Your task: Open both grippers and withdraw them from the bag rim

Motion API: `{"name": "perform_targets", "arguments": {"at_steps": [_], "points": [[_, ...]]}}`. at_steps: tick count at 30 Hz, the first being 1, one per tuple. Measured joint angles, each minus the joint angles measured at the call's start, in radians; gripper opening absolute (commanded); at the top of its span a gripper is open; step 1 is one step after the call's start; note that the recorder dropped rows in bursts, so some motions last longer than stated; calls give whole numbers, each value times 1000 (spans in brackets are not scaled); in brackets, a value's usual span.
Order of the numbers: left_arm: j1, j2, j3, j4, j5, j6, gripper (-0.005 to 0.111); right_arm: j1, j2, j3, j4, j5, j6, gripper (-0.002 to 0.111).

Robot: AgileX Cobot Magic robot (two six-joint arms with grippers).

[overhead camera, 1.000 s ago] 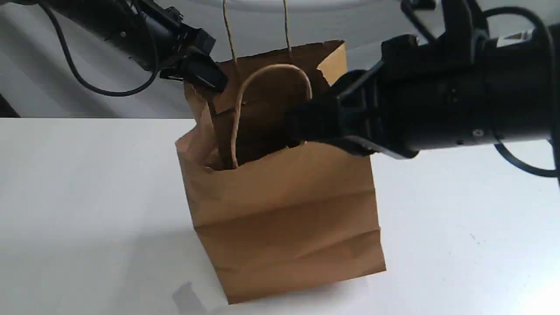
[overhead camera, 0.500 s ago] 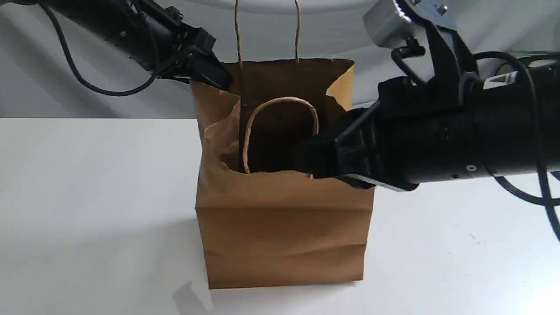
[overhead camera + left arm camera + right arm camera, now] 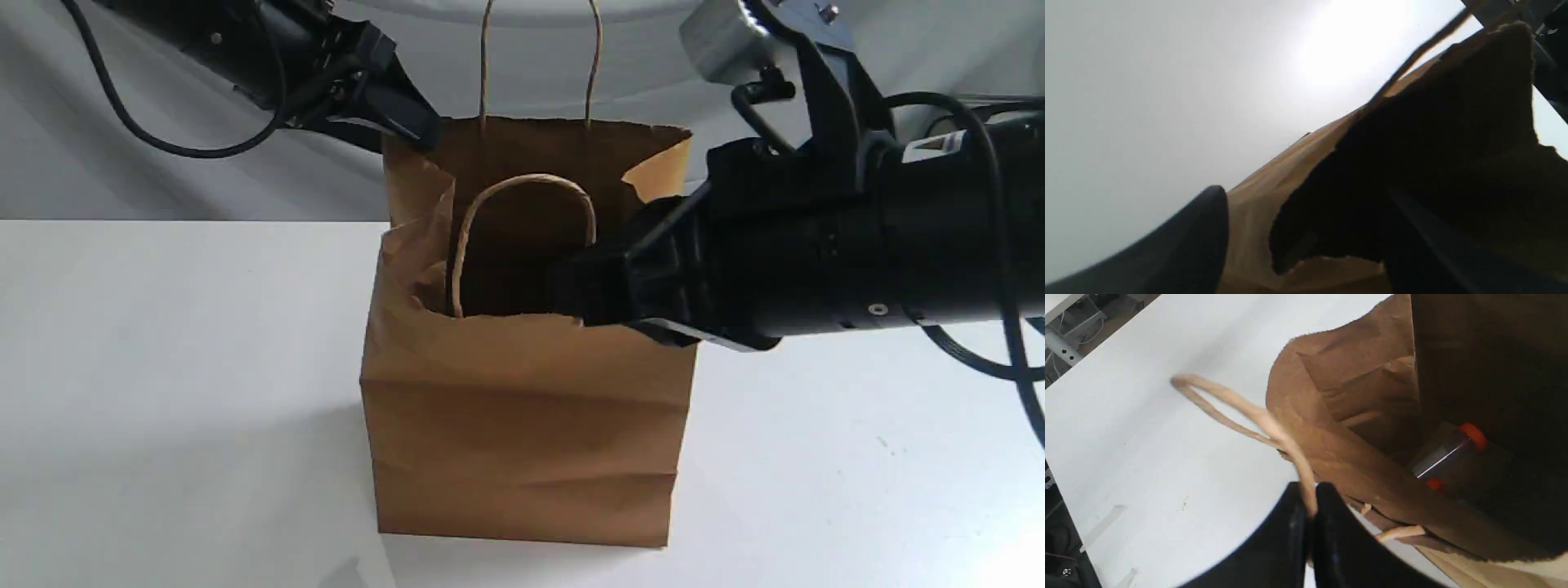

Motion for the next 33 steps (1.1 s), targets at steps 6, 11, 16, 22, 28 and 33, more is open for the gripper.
{"name": "perform_targets", "arguments": {"at_steps": [6,11,16,22,28,33], "points": [[0,-52,0,10,5,0,56,0,0,0,0,-2,0,0],[0,-119,0,154,7,-53,34,0,0,0,0,-2,0,0],[0,-193,0,310,9,-98,0,0,0,0,0,-6,0,0],[0,-301,0,329,10,-98,0,0,0,0,0,-25,0,17],[0,-382,-1,329,10,-100,0,0,0,0,0,-36,0,48],[0,-411,-1,329,10,-100,0,0,0,0,-3,-50,0,49]]}}
